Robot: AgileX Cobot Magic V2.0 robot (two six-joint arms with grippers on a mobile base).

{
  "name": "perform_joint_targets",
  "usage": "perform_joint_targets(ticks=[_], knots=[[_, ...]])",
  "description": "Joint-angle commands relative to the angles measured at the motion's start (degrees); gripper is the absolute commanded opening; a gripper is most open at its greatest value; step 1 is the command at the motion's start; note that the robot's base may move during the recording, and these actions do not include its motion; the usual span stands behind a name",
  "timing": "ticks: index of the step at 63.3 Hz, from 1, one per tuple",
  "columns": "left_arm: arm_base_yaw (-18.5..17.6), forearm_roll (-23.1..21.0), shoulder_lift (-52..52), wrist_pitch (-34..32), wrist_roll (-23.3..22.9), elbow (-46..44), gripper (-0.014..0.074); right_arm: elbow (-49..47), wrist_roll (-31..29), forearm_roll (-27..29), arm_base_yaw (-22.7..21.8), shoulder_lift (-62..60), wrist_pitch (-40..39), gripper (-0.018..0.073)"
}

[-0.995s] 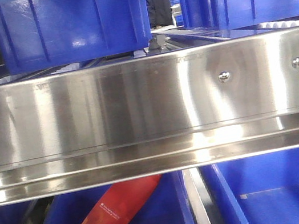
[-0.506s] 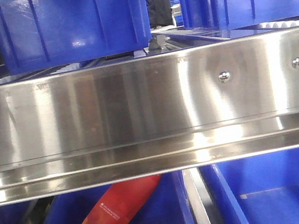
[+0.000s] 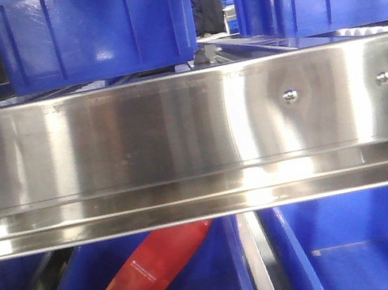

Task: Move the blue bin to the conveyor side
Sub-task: 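Pull the gripped blue bin off the roller shelf toward the robot, then hold the bin with both grippers while driving away from the shelf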

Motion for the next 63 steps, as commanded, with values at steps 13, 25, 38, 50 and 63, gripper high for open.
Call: perform_joint_targets(ticks=[13, 25, 38, 50, 63], knots=[[0.06, 0.69, -1.20, -4.35, 1.45, -0.84, -0.0020, -0.82, -0.17, -3.89, -0.31, -1.26, -5.11, -0.0079], [0.06, 0.69, -1.20, -4.35, 1.45, -0.84, -0.0020, -0.82, -0.17, -3.89, -0.31, -1.26, -5.11, -0.0079], [0.06, 0.69, -1.20, -4.35, 1.45, -0.84, -0.0020, -0.82, -0.17, -3.89, -0.31, -1.26, -5.11, -0.0079], [0.06, 0.69, -1.20, -4.35, 1.45, -0.84, -0.0020, -0.82, -0.17, -3.89, -0.31, -1.26, -5.11, -0.0079], [0.06, 0.69, -1.20, -4.35, 1.45, -0.84, -0.0020, -0.82, -0.17, -3.89, -0.31, -1.26, -5.11, -0.0079]])
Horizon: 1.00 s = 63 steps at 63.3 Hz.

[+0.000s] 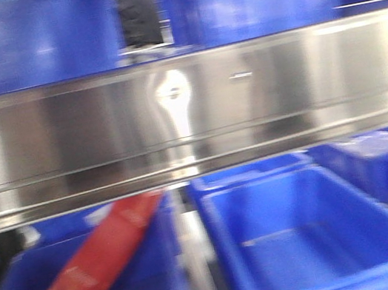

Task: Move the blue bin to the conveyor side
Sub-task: 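Hold the bin with both grippers while driving away from the shelf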

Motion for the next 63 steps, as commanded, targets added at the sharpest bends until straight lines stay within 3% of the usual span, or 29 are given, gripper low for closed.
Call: perform_joint_targets(ticks=[1, 63], knots=[[0.06, 0.69, -1.20, -4.46, 1.45, -0.84, -0.0020, -0.82, -0.17, -3.89, -0.31, -1.26, -5.11, -0.0079], [0.06, 0.69, -1.20, -4.46, 1.45, -0.84, -0.0020, -0.82, -0.17, -3.89, -0.31, -1.26, -5.11, -0.0079]])
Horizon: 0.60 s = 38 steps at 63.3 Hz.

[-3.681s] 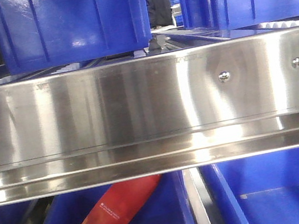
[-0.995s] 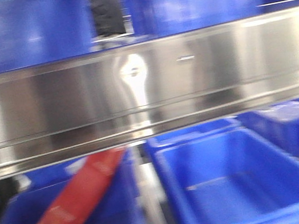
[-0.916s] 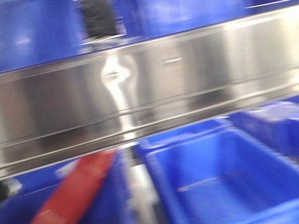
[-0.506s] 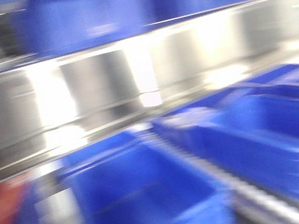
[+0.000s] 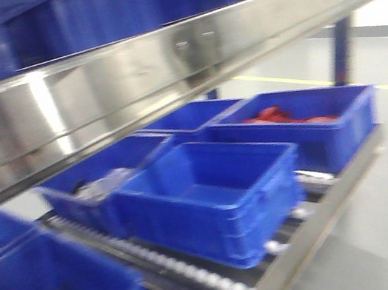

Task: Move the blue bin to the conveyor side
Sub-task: 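Hold the bin with both grippers while driving away from the shelf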

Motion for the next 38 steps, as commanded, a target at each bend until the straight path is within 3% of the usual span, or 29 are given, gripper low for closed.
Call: perform_joint_targets(ticks=[1, 38], knots=[[0.06, 0.69, -1.20, -4.46, 1.35, -0.84, -0.0020, -0.82, -0.17, -3.89, -0.31, -1.26, -5.11, -0.0079], [0.06, 0.69, -1.20, -4.46, 1.35, -0.84, -0.0020, -0.82, -0.17, -3.89, -0.31, -1.26, -5.11, -0.0079]])
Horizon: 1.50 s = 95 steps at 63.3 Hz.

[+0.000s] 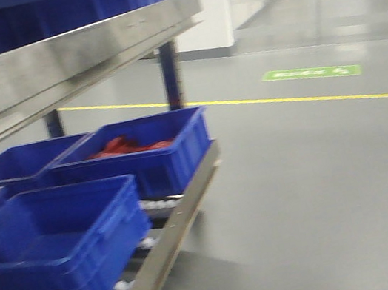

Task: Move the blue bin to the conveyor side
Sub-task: 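Hold the bin with both grippers while driving away from the shelf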

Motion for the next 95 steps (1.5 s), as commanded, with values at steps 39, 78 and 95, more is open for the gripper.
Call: perform_joint_targets(ticks=[39, 78, 95], knots=[[0.06, 0.69, -1.20, -4.46, 1.35, -0.84, -0.0020, -0.82, -0.17, -3.89, -0.31, -1.26, -5.11, -0.0079], [0.06, 0.69, -1.20, -4.46, 1.35, -0.84, -0.0020, -0.82, -0.17, -3.89, -0.31, -1.26, -5.11, -0.0079], [0.06, 0.69, -1.20, -4.46, 1.35, -0.84, -0.0020, -0.82, -0.17, -3.89, -0.31, -1.26, -5.11, -0.0079]])
